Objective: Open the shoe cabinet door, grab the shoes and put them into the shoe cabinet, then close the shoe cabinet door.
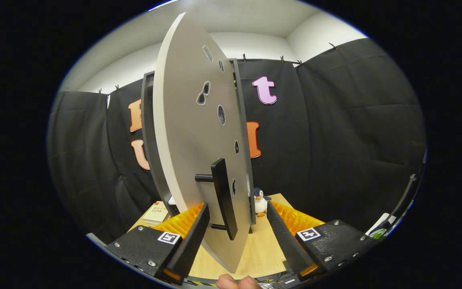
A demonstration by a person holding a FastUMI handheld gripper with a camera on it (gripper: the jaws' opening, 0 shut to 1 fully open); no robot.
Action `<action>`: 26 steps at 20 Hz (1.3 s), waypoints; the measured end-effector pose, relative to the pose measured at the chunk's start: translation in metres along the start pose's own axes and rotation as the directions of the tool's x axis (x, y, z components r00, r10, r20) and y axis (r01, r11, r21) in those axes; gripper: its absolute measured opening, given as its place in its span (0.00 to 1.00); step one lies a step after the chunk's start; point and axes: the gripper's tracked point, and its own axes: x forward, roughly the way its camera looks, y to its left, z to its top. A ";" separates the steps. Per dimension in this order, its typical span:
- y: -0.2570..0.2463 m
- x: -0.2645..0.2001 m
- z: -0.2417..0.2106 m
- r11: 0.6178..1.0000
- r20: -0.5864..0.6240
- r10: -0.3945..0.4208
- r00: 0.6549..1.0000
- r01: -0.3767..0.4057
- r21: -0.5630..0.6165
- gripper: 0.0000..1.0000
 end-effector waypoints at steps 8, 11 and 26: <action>0.073 0.019 -0.004 0.997 -0.041 0.071 0.997 -0.070 0.006 0.90; 0.105 0.036 -0.005 0.994 -0.052 0.109 0.993 -0.110 -0.017 0.92; 0.213 0.153 -0.005 0.958 -0.110 0.260 0.959 -0.271 -0.095 0.92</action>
